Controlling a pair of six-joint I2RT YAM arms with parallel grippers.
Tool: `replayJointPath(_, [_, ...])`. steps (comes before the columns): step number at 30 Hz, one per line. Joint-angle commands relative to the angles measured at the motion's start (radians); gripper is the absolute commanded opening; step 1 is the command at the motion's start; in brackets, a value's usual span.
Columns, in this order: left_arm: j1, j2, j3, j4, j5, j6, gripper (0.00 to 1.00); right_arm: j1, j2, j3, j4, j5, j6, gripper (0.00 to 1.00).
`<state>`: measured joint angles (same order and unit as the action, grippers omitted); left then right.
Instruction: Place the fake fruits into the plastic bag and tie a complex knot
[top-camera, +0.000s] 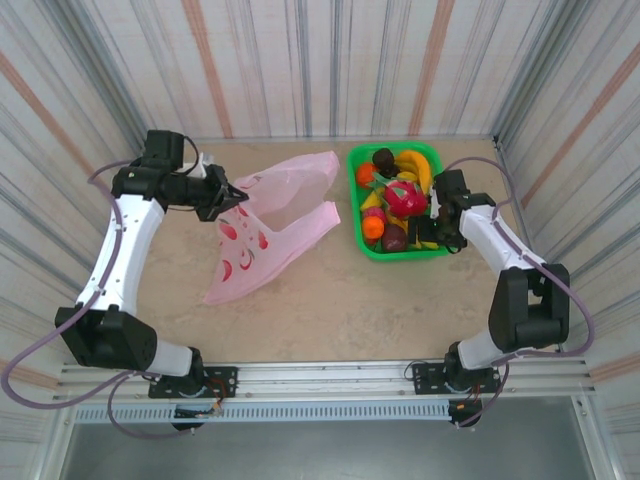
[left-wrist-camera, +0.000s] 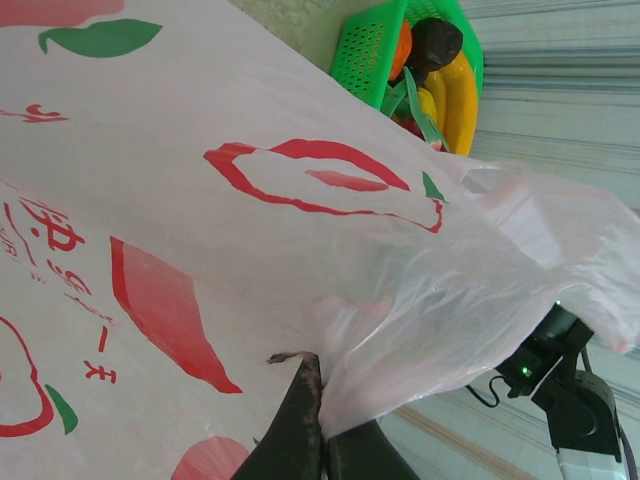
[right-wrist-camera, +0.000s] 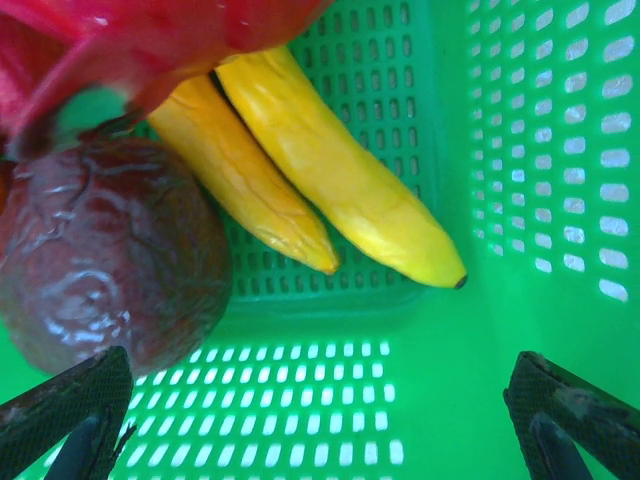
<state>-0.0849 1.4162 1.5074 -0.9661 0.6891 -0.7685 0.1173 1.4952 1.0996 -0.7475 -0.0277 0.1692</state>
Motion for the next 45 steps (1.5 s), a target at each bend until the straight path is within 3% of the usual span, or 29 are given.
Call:
replayJointPath(1, [0.008,-0.036,-0.009,0.023,0.028,-0.015,0.0,0.009,-0.036,0.087,-0.079,-0.005,-0.058,0.99])
replayJointPath(9, [0.008,-0.042,-0.01,0.019,0.021,-0.009,0.0,0.057,0.071,0.336,-0.147,0.024,-0.21,0.99])
replayJointPath(17, [0.009,-0.042,-0.007,0.015,0.017,0.005,0.0,0.124,0.262,0.521,-0.139,0.115,-0.492,0.99])
replayJointPath(26, [0.011,-0.046,-0.011,0.013,0.003,0.023,0.0,0.153,0.443,0.706,-0.273,0.168,-0.735,0.99])
replayJointPath(45, [0.012,-0.037,-0.011,0.017,0.027,0.023,0.0,0.168,0.593,0.769,-0.319,0.202,-0.798,0.99])
